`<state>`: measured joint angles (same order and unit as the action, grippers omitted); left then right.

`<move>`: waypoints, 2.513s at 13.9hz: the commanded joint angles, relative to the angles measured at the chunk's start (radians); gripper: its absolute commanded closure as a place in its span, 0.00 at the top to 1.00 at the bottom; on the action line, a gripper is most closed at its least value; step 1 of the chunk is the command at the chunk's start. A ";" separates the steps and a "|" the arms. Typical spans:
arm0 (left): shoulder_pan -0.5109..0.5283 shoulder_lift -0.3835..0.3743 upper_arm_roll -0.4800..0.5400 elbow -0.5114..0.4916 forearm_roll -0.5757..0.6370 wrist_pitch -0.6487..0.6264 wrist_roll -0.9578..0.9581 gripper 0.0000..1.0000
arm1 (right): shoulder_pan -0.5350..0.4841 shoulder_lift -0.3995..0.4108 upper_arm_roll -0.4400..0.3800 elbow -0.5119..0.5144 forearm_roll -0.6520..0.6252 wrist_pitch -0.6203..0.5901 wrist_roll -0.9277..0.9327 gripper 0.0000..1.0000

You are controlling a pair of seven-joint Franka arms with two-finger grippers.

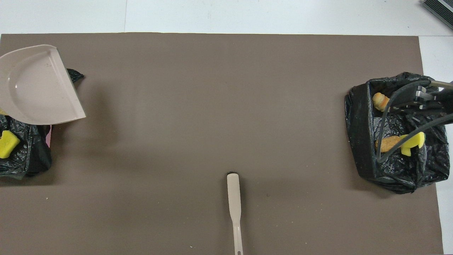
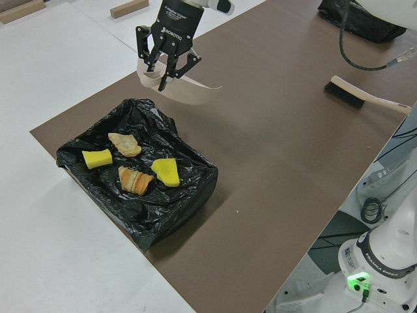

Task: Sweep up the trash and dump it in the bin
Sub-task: 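Carry the empty dustpan from the bag toward table center with the left gripper, then set the dustpan down on the table, open the left gripper, withdraw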

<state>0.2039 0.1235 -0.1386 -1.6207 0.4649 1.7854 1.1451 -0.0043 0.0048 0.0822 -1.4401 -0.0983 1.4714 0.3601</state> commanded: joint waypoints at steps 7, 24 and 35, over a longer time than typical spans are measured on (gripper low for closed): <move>-0.352 -0.087 0.013 -0.206 -0.300 0.011 -0.810 0.00 | -0.023 0.001 -0.001 0.013 0.005 -0.020 -0.023 1.00; -0.724 0.283 0.034 -0.025 -0.448 0.307 -1.605 1.00 | -0.023 0.001 -0.001 0.013 0.005 -0.020 -0.023 1.00; -0.390 0.179 0.077 0.071 -0.459 0.111 -1.262 1.00 | -0.025 0.001 -0.001 0.013 0.005 -0.020 -0.023 1.00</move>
<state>-0.2590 0.3348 -0.0543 -1.5762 0.0154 1.9767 -0.2268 -0.0166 0.0048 0.0773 -1.4399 -0.0982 1.4702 0.3601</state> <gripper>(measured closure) 0.000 0.000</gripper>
